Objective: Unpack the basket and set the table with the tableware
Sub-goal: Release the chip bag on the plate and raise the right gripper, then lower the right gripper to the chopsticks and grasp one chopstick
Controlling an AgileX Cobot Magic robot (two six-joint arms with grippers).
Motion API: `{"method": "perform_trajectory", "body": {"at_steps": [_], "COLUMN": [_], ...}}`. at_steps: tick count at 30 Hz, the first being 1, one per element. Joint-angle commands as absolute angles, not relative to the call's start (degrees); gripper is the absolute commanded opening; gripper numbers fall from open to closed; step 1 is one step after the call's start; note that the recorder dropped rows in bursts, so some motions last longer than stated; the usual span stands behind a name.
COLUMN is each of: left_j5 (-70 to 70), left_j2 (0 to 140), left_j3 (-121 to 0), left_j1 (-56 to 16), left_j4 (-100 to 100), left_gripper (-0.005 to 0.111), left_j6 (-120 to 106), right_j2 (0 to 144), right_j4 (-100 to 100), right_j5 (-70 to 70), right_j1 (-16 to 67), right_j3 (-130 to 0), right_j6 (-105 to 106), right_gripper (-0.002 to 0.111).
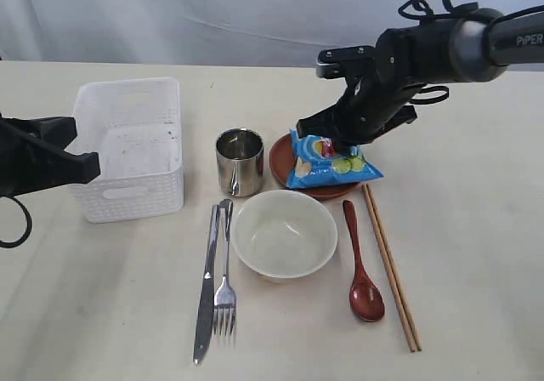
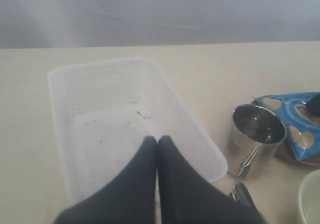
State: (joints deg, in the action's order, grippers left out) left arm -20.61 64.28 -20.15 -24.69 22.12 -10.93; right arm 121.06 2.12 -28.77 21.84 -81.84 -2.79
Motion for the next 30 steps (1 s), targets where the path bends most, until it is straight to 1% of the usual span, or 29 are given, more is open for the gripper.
{"method": "perform_trajectory", "body": {"at_steps": [1,11,18,24,30], "left_j5": [-20.8,-20.8,-20.8,-20.8,-20.8], "left_j2": [64.0,64.0,64.0,64.0,64.0], "left_j3": [-19.8,-19.8,-19.8,-19.8,-19.8], "left_j1": [-24.5,-24.5,-24.5,-24.5,-24.5], "left_j4": [22.8,22.8,22.8,22.8,22.8], "left_gripper": [0.0,0.0,0.0,0.0,0.0], "left_j6": [-10.5,-10.5,-10.5,-10.5,-10.5], "right_j2": [121.3,120.5,113.0,104.7,100.1], "right_j4": [5.1,13.4,11.8,5.3,-2.2], "right_j5": [-27.9,-27.7,-29.3,-37.6,-46.0], "right_j1": [21.6,21.6,21.5,21.5,21.5], "right_j3": [-82.0,-82.0,-82.0,-82.0,-81.9], "right_j6": [-0.7,5.9,5.9,3.9,-1.3], "right_gripper": [0.0,0.0,0.0,0.0,0.0]}}
